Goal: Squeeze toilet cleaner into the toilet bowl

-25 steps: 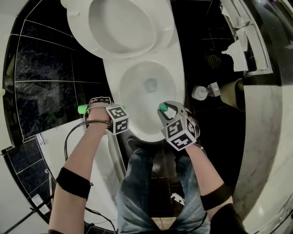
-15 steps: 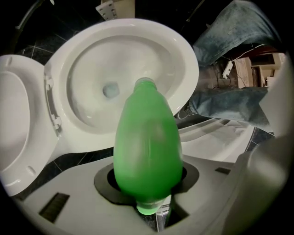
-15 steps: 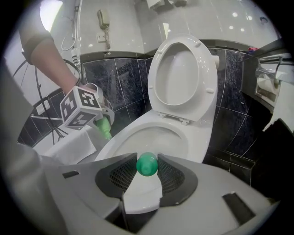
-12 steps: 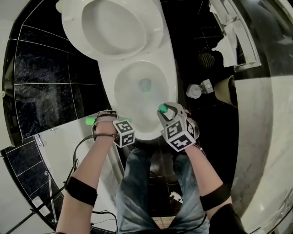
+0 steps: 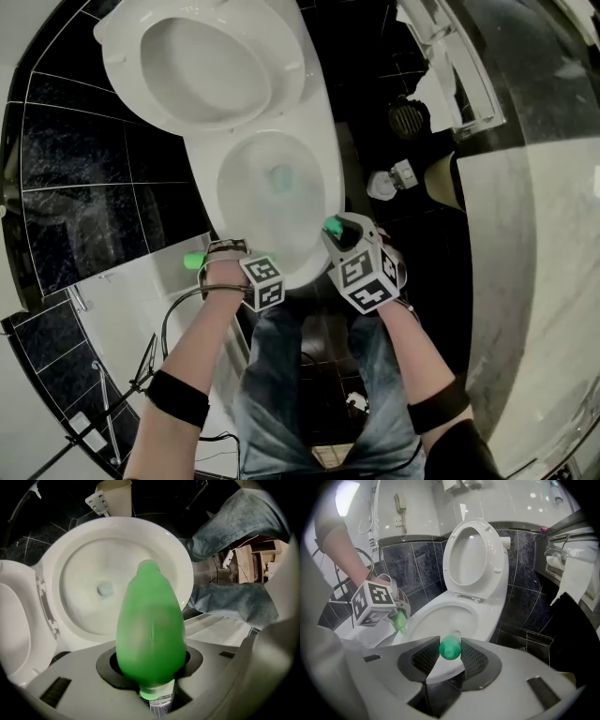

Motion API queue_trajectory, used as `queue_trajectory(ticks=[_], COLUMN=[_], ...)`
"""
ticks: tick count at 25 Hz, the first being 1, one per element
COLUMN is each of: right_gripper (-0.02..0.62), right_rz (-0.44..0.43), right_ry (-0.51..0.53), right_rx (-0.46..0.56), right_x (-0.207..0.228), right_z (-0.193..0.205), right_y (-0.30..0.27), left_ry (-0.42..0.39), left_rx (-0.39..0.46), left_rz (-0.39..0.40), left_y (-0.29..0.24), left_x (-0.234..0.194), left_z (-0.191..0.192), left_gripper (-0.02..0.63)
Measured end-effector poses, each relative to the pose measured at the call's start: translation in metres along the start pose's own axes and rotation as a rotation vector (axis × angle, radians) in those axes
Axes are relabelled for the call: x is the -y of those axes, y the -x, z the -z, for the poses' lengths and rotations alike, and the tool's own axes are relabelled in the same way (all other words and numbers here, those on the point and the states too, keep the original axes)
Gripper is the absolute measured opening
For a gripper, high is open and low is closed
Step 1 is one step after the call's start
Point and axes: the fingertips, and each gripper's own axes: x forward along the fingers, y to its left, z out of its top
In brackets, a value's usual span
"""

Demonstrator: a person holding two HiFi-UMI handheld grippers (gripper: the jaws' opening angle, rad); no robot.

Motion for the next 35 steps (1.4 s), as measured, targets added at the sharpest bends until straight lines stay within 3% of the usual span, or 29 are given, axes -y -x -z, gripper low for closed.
queue_trajectory(ticks=[9, 16, 27, 35], right_gripper=[0.156, 0.156, 0.156, 0.156], right_rz=[0.047, 0.069, 0.039, -0.022], right_ry=[-0.037, -0.047, -0.055, 0.009], right_rx=[0.013, 0.045, 0.119, 0.21], right_x=[0.03, 0.048, 0.04, 0.006], right_z=[0.008, -0.003, -0.056, -0.134], right_y=[0.02, 0.028, 0.043, 0.093], left_ry=[0.087, 0.312, 0.683, 0.893], left_rx=[0.098, 0.255, 0.712, 0.952], left_rz=[-0.002, 0.048, 0.09, -0.003], left_y=[0.02, 0.037, 0.1, 0.192], left_x=[-0.032, -0.07, -0.085, -0.083], left_z=[-0.051, -0.073, -0.056, 0.002], left_gripper=[0.167, 0.169, 0.169, 0.17])
